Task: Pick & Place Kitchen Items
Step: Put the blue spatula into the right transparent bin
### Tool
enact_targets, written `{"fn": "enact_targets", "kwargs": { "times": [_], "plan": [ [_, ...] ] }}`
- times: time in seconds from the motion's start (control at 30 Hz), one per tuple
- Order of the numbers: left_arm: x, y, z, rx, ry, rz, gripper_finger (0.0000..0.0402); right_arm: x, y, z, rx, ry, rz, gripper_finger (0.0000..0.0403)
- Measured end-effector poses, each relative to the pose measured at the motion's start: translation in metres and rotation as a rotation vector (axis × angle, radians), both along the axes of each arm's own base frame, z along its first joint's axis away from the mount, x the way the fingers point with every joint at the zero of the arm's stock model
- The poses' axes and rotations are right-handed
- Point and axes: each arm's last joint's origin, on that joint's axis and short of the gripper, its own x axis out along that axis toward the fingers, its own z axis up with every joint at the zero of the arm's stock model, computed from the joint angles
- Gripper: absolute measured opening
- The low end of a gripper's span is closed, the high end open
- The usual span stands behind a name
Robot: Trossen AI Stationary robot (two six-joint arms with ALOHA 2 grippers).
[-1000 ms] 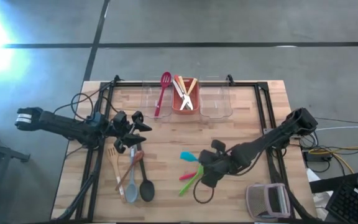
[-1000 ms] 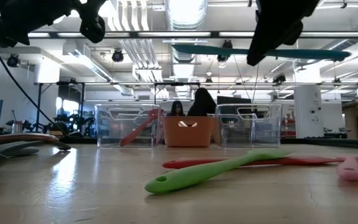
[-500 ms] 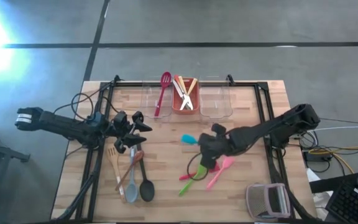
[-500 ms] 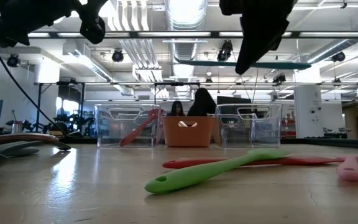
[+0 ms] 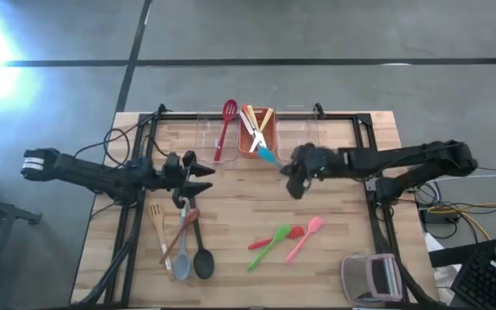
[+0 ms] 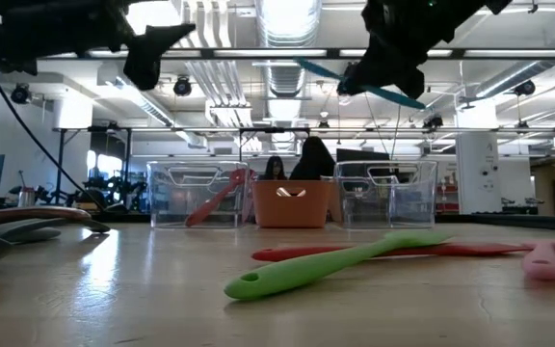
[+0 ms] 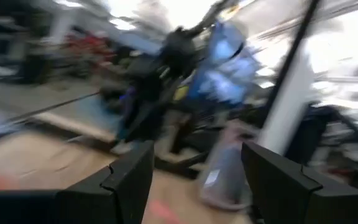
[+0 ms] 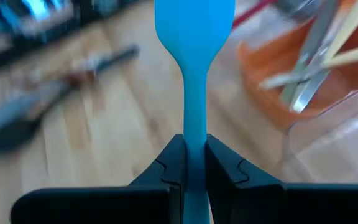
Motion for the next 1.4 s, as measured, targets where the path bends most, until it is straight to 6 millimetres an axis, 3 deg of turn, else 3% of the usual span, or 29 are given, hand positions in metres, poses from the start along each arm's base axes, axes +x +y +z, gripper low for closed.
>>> {"fn": "enact_targets", "kwargs": {
  "times": [0.3, 0.7, 1.07, 1.4],
  "plan": [
    [0.011, 0.007, 0.004, 0.086, 0.278, 0.271, 0.0245, -0.030, -0.049, 0.020, -0.001, -0.188, -0.177, 0.0024],
    [0.012, 0.012, 0.015, 0.183, 0.409, 0.580, 0.0245, -0.036, -0.114, 0.024, 0.162, -0.373, -0.209, 0.0024],
    [0.012, 0.011, 0.014, 0.199, 0.416, 0.570, 0.0245, -0.030, -0.160, -0.028, 0.311, -0.189, -0.401, 0.0024],
    [0.012, 0.011, 0.012, 0.205, 0.433, 0.569, 0.0245, -0.025, -0.173, -0.063, 0.395, 0.114, -0.470, 0.0024]
  ]
}}
